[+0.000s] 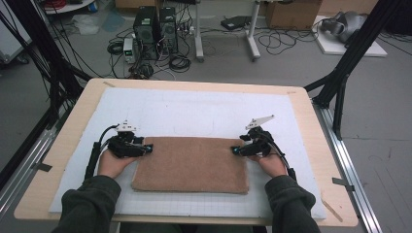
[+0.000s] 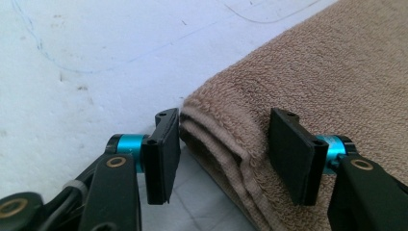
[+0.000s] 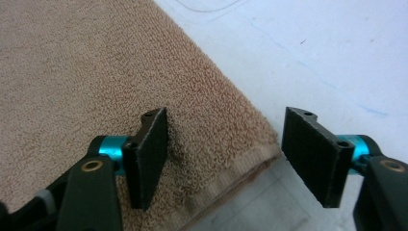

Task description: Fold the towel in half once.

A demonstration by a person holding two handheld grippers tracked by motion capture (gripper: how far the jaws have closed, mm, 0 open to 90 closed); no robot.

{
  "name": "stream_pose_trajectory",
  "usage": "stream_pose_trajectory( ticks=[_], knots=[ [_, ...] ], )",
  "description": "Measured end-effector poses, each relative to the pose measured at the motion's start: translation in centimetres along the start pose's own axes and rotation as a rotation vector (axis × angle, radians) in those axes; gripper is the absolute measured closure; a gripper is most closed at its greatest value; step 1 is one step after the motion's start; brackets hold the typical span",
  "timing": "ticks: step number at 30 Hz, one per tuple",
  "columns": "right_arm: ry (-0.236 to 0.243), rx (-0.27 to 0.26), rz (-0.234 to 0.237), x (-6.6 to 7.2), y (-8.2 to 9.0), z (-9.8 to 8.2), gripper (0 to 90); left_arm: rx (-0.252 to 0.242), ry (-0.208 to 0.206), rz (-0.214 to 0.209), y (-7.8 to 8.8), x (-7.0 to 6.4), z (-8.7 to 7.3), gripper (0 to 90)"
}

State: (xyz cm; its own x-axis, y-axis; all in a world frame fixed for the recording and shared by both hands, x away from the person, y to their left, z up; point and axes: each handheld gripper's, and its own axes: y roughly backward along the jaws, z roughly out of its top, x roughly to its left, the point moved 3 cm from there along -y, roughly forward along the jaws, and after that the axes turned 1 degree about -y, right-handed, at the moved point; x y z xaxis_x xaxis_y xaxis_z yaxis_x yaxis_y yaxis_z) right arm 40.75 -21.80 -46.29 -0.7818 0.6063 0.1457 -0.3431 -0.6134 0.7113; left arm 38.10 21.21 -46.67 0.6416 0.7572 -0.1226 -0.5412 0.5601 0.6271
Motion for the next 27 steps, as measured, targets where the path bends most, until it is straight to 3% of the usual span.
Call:
stream_pose_trajectory(
  ticks=[2, 8, 12, 14, 19, 27],
  knots=[
    [-0.018, -0.004, 0.006, 0.0, 0.0, -0.1, 34.8, 0.0, -0.007, 0.006, 0.0, -0.1, 0.0, 46.1],
    [-0.017, 0.0, 0.045, 0.4, 0.1, -0.1, 53.0, 0.006, 0.007, -0.005, 0.0, -0.2, 0.0, 50.7],
    [-0.006, -0.003, 0.061, 0.6, 0.1, -0.2, 61.4, 0.01, 0.009, -0.023, 0.1, -0.5, 0.0, 61.2],
    [0.001, -0.012, 0.061, 0.7, 0.1, -0.3, 63.9, 0.013, -0.004, -0.016, 0.1, -0.8, 0.1, 66.1],
    [-0.011, -0.036, 0.063, 0.8, 0.2, -0.5, 66.9, 0.015, 0.015, -0.024, 0.1, -0.8, 0.1, 69.6],
    [0.0, -0.034, 0.044, 1.0, 0.4, -0.4, 71.1, 0.014, -0.012, 0.054, 0.2, -1.8, 0.4, 76.7]
  ],
)
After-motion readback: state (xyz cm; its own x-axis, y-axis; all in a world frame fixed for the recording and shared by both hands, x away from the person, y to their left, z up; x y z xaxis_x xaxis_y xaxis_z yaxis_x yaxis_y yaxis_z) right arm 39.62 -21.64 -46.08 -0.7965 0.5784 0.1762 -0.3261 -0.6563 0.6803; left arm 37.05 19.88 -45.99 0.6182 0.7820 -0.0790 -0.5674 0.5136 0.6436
